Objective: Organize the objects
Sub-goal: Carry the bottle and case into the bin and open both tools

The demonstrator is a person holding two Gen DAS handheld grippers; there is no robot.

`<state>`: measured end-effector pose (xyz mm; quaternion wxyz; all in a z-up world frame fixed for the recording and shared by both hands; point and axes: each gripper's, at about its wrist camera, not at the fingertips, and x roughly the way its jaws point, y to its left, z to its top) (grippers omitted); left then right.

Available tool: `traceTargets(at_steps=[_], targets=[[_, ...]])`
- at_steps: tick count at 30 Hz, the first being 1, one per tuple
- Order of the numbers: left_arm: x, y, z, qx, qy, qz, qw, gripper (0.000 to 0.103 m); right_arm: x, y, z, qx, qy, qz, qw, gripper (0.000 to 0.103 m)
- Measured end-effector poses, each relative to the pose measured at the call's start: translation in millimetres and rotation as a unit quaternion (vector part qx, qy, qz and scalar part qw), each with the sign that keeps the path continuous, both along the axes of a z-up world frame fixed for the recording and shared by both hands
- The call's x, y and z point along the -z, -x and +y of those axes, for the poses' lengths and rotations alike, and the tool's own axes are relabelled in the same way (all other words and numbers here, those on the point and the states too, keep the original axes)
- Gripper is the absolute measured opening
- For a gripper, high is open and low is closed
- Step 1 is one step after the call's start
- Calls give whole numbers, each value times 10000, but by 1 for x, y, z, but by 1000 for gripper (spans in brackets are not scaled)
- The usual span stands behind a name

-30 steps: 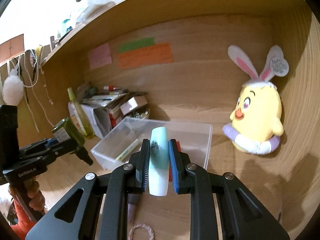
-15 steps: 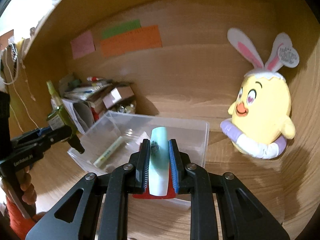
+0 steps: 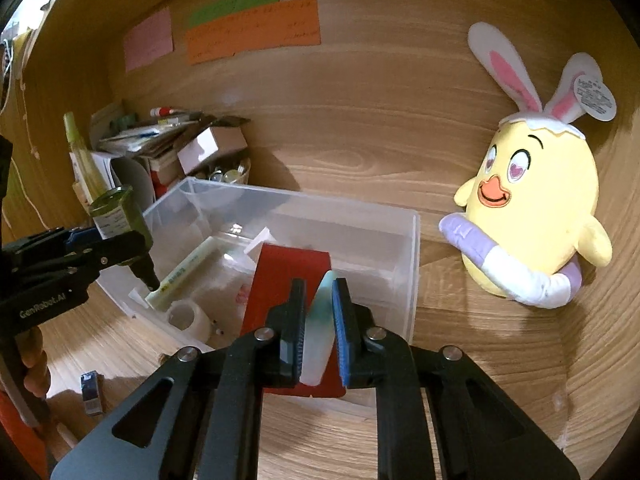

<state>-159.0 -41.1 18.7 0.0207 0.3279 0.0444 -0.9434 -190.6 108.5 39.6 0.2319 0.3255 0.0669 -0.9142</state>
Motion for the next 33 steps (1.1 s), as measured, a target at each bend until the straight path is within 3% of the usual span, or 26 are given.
traceTargets(at_steps=[9, 13, 21, 26, 29, 33], targets=[[5, 3, 10, 148, 95, -166, 9997, 42, -3, -3, -2, -73, -43, 33, 10000, 12], [3, 1, 11, 178, 105, -151, 9997, 53, -8, -8, 0, -137, 71, 38, 9999, 13], [-15, -18, 15, 261, -9, 40, 9997, 74, -21, -31, 4, -277, 257, 232, 9990, 42], [-33, -36, 16, 319, -33, 244, 9992, 91, -31, -55, 8, -381, 346, 476, 9975, 69], [-42, -51, 17, 326, -35, 375, 9988, 95, -37, -68, 12, -456, 427, 572, 9964, 79], [-49, -70, 16, 311, 13, 463, 9984, 97, -43, -84, 19, -538, 524, 628, 9952, 85]])
